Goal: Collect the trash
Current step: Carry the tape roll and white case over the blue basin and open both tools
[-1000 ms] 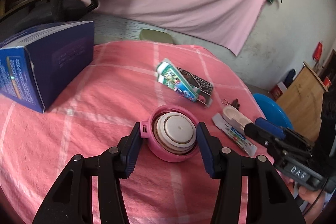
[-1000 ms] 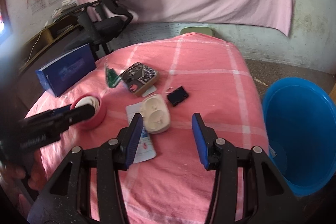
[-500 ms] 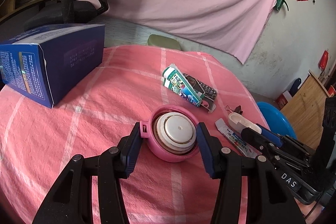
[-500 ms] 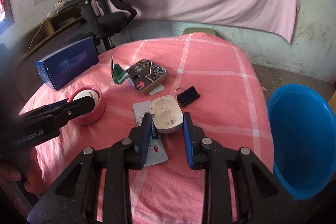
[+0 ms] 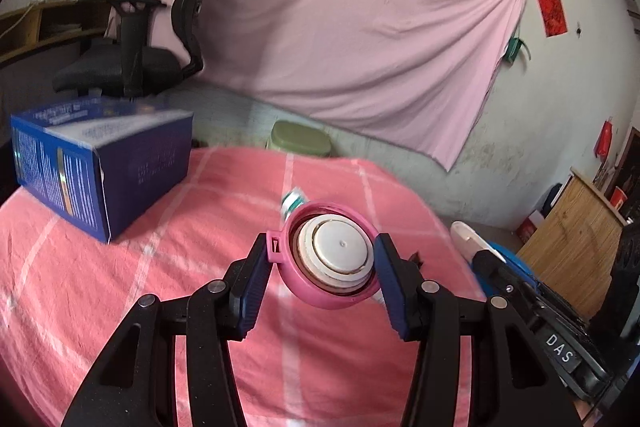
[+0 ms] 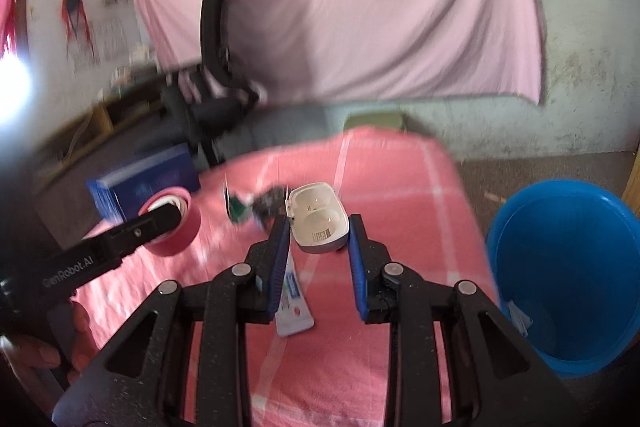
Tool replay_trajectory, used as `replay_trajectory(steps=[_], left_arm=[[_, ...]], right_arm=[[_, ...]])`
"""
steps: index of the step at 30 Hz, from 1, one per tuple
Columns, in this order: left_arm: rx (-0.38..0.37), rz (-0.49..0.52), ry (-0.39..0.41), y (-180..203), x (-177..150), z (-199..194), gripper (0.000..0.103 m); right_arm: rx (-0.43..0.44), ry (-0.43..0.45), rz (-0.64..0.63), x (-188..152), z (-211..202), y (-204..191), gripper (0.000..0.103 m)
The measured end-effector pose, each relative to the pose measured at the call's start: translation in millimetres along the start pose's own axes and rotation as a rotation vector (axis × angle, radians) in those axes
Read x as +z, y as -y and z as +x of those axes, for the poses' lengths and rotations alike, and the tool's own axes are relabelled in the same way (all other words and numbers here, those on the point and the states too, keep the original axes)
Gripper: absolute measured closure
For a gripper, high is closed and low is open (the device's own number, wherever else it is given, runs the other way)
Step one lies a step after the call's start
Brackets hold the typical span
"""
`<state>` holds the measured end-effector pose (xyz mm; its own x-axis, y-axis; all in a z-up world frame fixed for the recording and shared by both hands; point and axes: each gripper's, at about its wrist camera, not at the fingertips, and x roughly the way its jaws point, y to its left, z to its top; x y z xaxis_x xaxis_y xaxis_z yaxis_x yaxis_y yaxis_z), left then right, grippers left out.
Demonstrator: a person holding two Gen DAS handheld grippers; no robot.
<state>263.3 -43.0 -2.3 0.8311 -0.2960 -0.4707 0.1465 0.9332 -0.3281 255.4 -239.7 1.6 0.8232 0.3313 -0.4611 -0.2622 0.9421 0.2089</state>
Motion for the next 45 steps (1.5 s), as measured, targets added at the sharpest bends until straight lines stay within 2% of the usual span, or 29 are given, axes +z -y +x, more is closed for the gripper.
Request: replay_trajectory(steps=[6,10,14,17,22,29,32,37,45], left_arm=[[-0.056,0.087,0.141,40.6,16.7,-18.2,0.057],[-0.137,0.135,0.219,78.3,26.4,-22.3,0.058],[-0.225,0.208,0.237,118.2,28.7,-8.8,0.057],[-0.289,0.242,0.207,145.8,28.3,9.3,0.058],[-0.352,0.293,0.130,190.2,20.2,37.2,0.057],[-0.387,0.333,-0.041,236.3,-0.3,78.4,0.057],[-0.390,0.324,-0.100,241.4,-7.3,91.2,0.057],[-0.347,0.329,-0.208,249.1,-15.0,117.4,0.057],[-0.344,0.284,-0.337,245.7,-20.5,137.6,0.057]], right_arm=[[-0.059,0.278,0.036,13.3,-51.3,7.9,0.058],[-0.123,0.445,0.065,15.6,-90.6,21.9,0.058],[-0.225,0.527,0.081,15.1,-116.1,43.9,0.058],[-0.293,0.554,0.130,11.8,-128.7,64.3,0.058],[-0.356,0.554,0.234,1.1,-143.7,98.2,0.058],[-0.432,0.469,0.320,-11.2,-138.5,128.3,0.058],[-0.450,0.396,0.344,-14.1,-129.1,140.2,0.058],[-0.459,0.300,0.386,-23.6,-114.7,157.9,0.058],[-0.454,0.227,0.426,-32.5,-101.6,170.6,0.058]])
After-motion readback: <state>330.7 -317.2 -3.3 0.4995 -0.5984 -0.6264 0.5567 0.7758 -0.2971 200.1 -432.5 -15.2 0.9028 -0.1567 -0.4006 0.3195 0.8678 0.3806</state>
